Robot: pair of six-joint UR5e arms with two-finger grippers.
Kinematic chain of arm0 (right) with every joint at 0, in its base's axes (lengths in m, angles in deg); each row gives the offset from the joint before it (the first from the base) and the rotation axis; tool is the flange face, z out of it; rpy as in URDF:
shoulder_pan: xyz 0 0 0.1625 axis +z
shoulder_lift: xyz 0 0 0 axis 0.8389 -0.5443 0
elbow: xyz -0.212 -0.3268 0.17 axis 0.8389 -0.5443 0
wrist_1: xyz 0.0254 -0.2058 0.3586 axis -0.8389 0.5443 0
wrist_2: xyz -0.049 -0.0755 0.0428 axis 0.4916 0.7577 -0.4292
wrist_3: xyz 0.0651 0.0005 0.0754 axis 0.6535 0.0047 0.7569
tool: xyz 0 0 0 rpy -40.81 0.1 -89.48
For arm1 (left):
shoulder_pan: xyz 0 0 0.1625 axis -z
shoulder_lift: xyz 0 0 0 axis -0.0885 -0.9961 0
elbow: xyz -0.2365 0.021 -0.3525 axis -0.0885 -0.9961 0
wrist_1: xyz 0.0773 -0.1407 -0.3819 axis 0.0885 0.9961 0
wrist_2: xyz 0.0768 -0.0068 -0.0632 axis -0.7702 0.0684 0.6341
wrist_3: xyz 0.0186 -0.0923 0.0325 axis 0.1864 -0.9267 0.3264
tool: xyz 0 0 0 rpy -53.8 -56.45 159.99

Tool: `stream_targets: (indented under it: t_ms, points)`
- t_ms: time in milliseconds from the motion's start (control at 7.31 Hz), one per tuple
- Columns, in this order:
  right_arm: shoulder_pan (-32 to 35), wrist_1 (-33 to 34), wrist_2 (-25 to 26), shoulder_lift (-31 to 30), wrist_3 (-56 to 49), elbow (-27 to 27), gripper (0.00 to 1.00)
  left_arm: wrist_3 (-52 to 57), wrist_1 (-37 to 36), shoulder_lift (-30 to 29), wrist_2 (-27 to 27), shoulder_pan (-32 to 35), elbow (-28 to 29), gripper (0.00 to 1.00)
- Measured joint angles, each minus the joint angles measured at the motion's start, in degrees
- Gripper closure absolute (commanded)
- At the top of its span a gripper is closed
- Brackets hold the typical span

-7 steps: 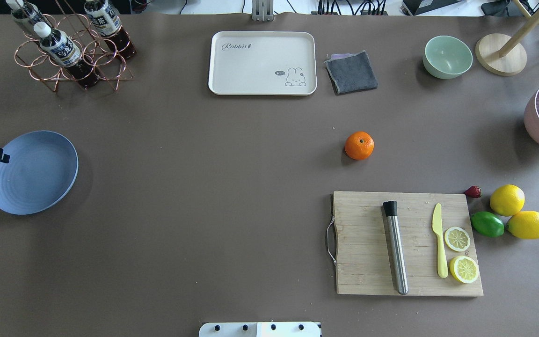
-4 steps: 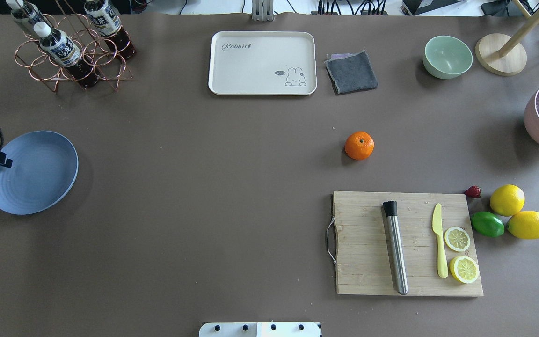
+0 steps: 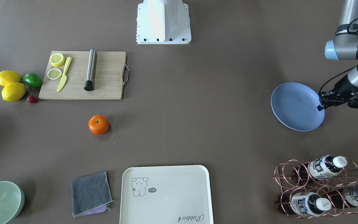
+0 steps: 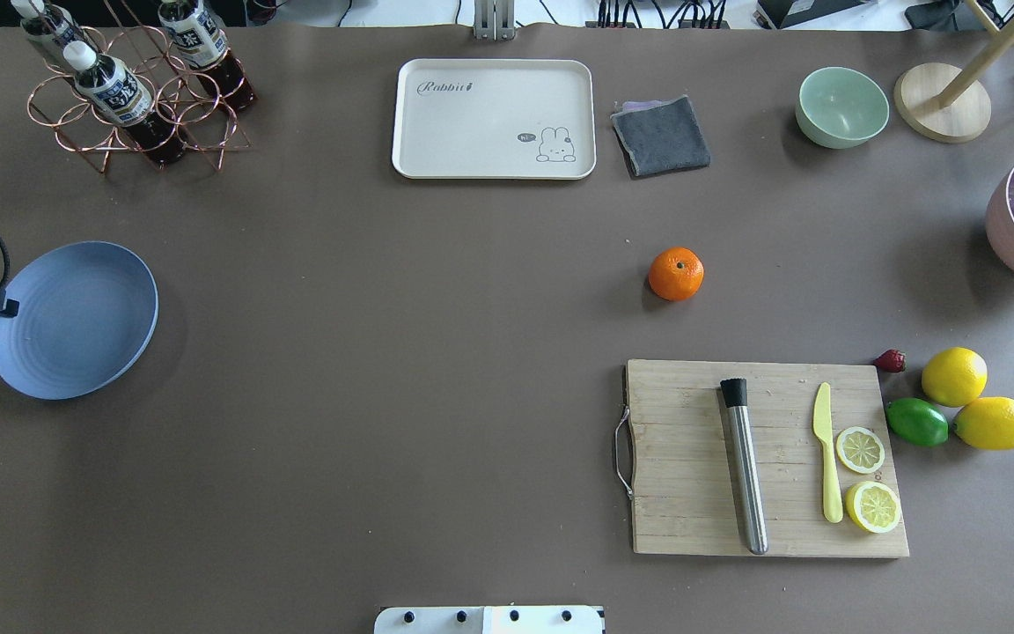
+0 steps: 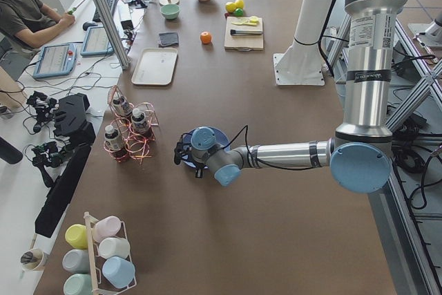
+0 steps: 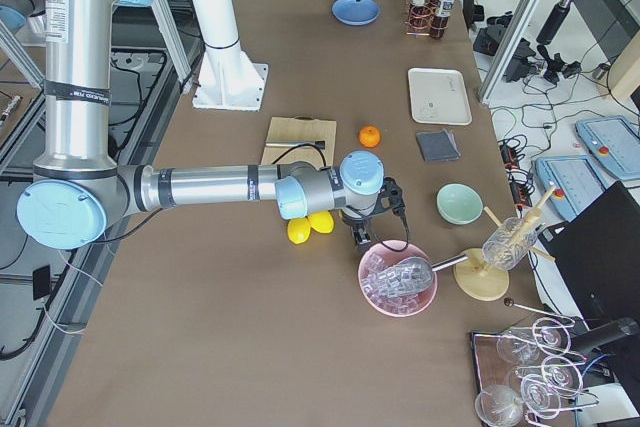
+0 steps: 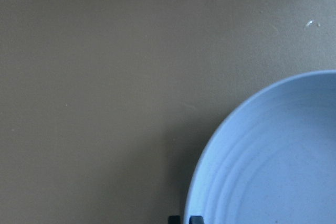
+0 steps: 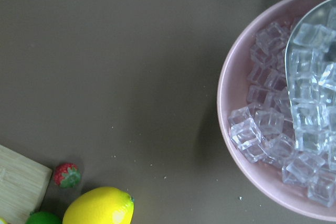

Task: Pick orange to plate
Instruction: 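Push the blue plate toward table center with left gripper while right arm reaches in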

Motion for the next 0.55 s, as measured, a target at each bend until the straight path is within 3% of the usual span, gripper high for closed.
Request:
stream_targets:
  t_ms: [274, 547]
  points:
    - [-3.6, -0.1, 0.5, 5.7, 12.6, 0.2, 0.0, -9.5, -0.2, -2.7, 2.3, -0.9, -4.3, 1.0]
    - [-11.5, -0.7, 3.1, 12.7, 28.3, 0.5, 0.0, -24.2, -0.9, -6.4, -2.6, -8.2, -11.1, 1.0]
